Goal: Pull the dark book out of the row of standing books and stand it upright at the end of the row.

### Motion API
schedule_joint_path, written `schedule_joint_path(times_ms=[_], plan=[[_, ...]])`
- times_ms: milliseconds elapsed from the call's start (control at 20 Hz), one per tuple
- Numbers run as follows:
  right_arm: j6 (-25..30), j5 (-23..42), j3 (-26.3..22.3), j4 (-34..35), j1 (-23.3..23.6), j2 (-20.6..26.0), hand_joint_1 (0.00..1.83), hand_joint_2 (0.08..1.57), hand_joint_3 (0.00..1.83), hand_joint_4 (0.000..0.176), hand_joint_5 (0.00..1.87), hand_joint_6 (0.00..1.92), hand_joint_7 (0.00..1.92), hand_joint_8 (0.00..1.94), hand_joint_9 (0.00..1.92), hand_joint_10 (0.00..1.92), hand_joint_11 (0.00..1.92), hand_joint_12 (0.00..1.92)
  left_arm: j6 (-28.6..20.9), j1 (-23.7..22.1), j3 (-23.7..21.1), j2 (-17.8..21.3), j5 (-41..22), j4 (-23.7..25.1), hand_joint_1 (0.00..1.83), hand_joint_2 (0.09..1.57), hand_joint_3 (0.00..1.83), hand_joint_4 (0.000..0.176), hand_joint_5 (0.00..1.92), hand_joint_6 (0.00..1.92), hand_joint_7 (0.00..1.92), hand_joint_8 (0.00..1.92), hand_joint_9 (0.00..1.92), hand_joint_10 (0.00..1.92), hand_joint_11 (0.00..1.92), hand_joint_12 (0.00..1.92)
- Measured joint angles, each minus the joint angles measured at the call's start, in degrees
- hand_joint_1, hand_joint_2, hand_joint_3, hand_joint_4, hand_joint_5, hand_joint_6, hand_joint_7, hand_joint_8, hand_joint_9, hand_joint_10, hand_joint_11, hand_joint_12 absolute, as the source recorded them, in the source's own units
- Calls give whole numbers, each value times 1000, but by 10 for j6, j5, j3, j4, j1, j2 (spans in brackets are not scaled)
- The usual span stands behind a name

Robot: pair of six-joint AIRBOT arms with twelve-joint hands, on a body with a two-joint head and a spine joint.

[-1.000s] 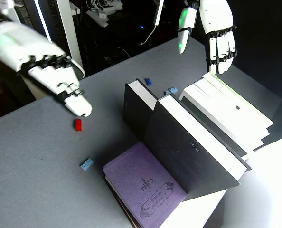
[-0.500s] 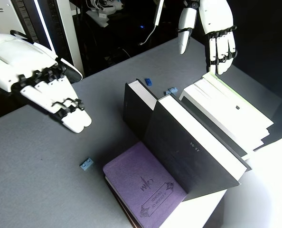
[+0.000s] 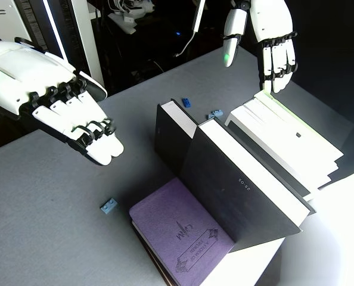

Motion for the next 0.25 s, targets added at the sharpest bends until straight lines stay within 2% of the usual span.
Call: schedule_joint_path(times_ms=[50, 100, 150, 250], plan=[[0, 0, 0, 0, 0, 0, 0, 1183, 0, 0, 462, 713, 635, 56, 302, 799, 0, 1585, 0, 0, 0, 0, 0, 0, 55, 1297, 1, 52, 354, 3, 486, 6, 494, 13, 245, 785], [0, 0, 0, 0, 0, 0, 0, 1185, 1, 0, 463, 782, 664, 73, 269, 972, 0, 1649, 0, 0, 0, 0, 0, 0, 72, 1298, 0, 51, 381, 2, 543, 4, 556, 13, 267, 857], [0, 0, 0, 0, 0, 0, 0, 1170, 0, 0, 447, 876, 697, 120, 290, 1151, 0, 1747, 0, 0, 0, 0, 0, 0, 27, 1307, 1, 63, 394, 2, 602, 7, 630, 21, 308, 921], [0, 0, 0, 0, 0, 0, 0, 1174, 0, 0, 469, 977, 598, 578, 345, 1287, 0, 1859, 0, 0, 0, 0, 0, 0, 87, 1302, 0, 57, 500, 13, 692, 13, 727, 34, 363, 1046]])
